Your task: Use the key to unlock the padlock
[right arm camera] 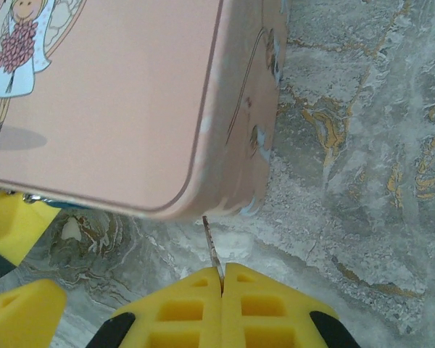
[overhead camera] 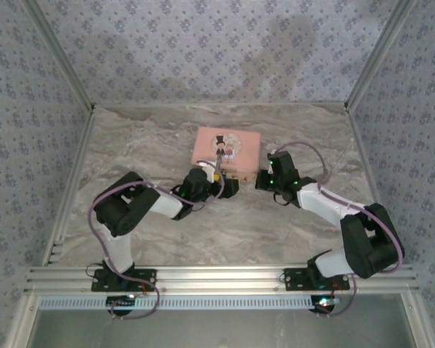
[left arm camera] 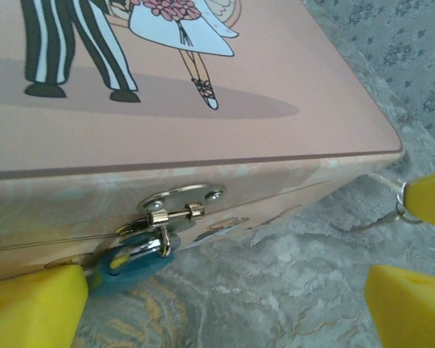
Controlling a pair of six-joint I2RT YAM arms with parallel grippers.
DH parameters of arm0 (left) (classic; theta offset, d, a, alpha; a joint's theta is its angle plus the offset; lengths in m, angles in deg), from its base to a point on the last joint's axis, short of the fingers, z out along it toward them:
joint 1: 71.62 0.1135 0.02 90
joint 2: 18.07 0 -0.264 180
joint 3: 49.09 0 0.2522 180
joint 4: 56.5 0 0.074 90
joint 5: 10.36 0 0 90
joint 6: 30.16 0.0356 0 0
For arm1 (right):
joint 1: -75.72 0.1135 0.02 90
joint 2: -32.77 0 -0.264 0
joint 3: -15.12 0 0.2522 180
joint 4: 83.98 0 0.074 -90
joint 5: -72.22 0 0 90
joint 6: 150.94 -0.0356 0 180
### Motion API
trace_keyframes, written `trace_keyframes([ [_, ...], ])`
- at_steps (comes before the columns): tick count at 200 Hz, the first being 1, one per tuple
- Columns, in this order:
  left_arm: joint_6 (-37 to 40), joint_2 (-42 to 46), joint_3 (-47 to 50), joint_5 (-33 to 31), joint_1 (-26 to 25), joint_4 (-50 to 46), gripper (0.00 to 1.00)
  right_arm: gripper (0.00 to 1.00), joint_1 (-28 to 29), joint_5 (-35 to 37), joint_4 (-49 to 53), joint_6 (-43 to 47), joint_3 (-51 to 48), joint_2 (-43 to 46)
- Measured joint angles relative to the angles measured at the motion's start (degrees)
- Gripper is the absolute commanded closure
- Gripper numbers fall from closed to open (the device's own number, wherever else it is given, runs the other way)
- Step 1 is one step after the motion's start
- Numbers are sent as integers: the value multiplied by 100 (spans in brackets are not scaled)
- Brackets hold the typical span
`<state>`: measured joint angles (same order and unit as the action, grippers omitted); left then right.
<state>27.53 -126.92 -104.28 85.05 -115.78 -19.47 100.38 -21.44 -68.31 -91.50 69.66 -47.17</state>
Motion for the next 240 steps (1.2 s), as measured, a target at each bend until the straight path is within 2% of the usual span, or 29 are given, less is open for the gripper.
trace_keyframes([
  [31,22,-116,-103,321,2,151,7,100,-4,-17,-28,2,0,0],
  [108,-184,-310,-103,1043,28,656,11,100,-68,-20,-162,0,-59,0],
  [174,-439,-479,-105,1150,33,1080,11,100,-70,-20,-177,0,-87,2],
  [240,-531,-691,-348,1180,-33,1023,10,100,-79,-44,-199,0,-90,2],
])
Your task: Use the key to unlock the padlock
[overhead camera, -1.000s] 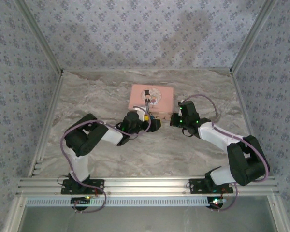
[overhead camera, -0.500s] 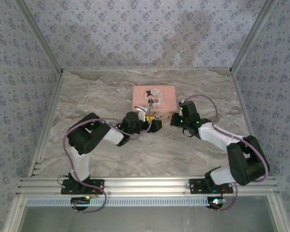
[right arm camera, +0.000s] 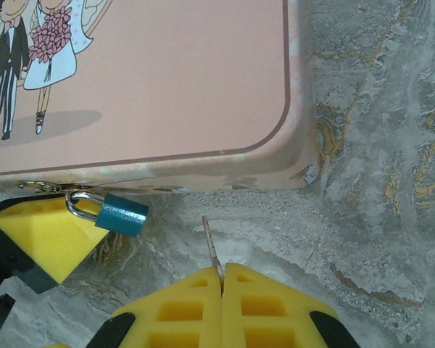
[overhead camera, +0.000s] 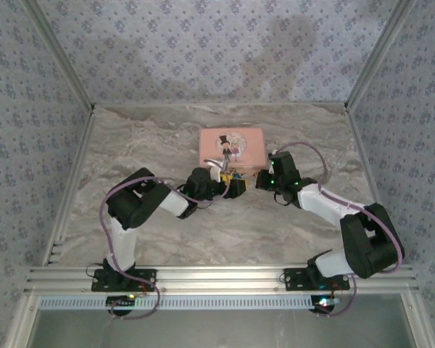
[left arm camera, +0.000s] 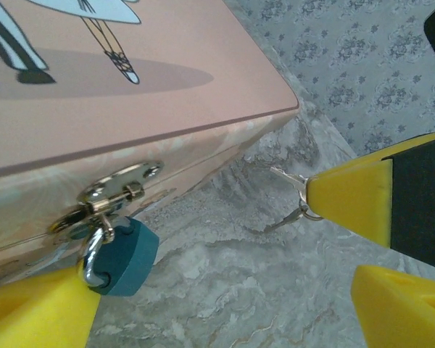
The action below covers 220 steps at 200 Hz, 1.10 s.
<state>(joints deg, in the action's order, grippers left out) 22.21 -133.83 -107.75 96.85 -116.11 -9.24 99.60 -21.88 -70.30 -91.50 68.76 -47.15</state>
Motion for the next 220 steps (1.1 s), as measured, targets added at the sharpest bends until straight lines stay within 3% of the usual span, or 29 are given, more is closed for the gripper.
trace_keyframes([
  [54,-164,-105,-118,-59,-31,-39,11,100,-7,-22,-22,0,-74,4],
  [155,-824,-361,-155,-122,116,138,45,100,-149,-85,-35,0,-225,350],
  [171,-846,-361,-155,-96,173,114,47,100,-153,-101,-33,0,-258,365],
  [186,-852,-361,-155,-66,188,107,57,100,-153,-109,-33,0,-280,374],
  [220,-837,-361,-273,20,216,-98,60,100,-175,-125,-33,2,-315,435],
])
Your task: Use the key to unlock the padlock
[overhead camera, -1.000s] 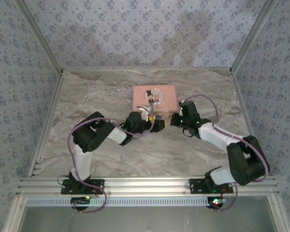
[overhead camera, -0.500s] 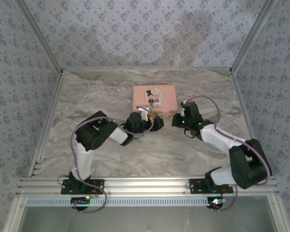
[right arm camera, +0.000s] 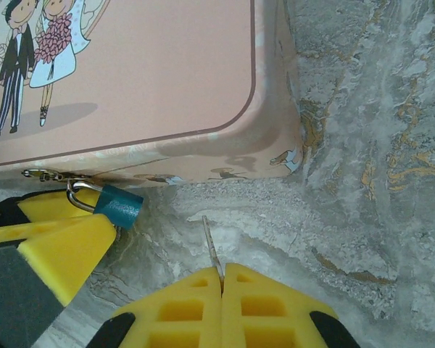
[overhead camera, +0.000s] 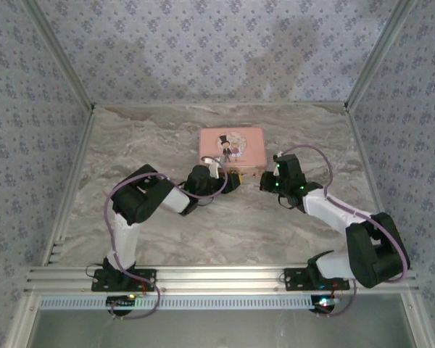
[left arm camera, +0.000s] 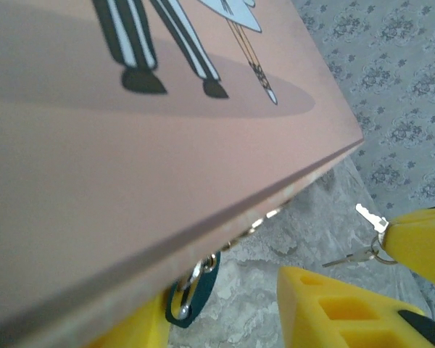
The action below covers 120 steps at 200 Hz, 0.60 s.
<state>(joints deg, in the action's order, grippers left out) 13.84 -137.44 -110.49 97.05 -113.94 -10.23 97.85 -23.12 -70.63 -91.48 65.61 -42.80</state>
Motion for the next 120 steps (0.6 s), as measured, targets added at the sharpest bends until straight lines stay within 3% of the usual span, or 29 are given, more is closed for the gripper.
trace_keyframes([
  [45,55,2,-105,26,44,-214,69,100,-35,0,0,-2,-31,74],
  [65,66,2,-151,68,72,-302,78,100,-44,0,0,0,-48,101],
  [98,72,48,-179,195,138,-463,81,100,-59,-2,-2,0,-61,105],
  [120,70,109,-179,297,201,-610,78,100,-90,-4,-4,-2,-131,138],
])
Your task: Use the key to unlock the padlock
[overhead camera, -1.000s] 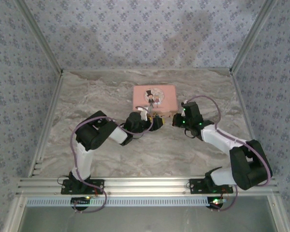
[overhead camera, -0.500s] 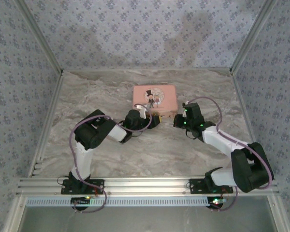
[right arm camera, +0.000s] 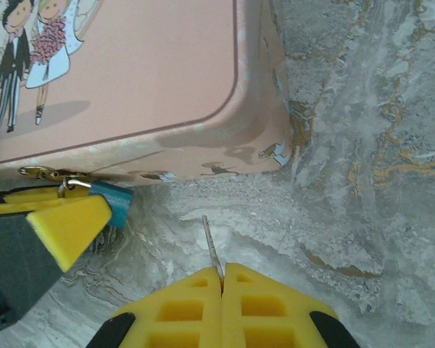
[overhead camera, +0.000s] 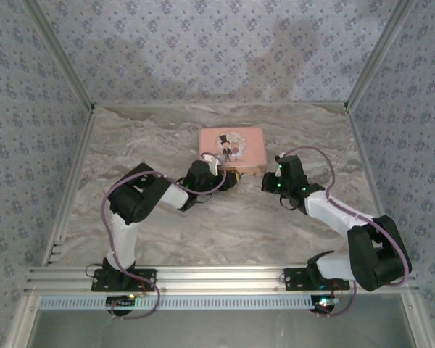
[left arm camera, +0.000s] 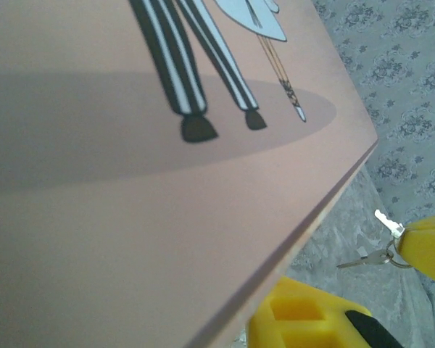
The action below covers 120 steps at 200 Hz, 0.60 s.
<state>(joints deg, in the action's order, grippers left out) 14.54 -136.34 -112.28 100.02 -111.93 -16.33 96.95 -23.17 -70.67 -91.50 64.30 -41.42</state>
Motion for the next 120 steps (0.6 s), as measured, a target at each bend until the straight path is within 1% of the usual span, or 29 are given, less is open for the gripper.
trace_keyframes([
  [19,2,92,0,109,42,-227,64,100,-33,-20,0,0,-48,31],
  [39,24,190,2,146,52,-461,54,100,-70,-42,-2,0,-79,46],
  [72,15,203,59,179,57,-369,47,100,-87,-63,-13,0,-90,52],
  [120,0,46,-17,236,0,-107,40,100,-92,-61,-17,0,-131,149],
])
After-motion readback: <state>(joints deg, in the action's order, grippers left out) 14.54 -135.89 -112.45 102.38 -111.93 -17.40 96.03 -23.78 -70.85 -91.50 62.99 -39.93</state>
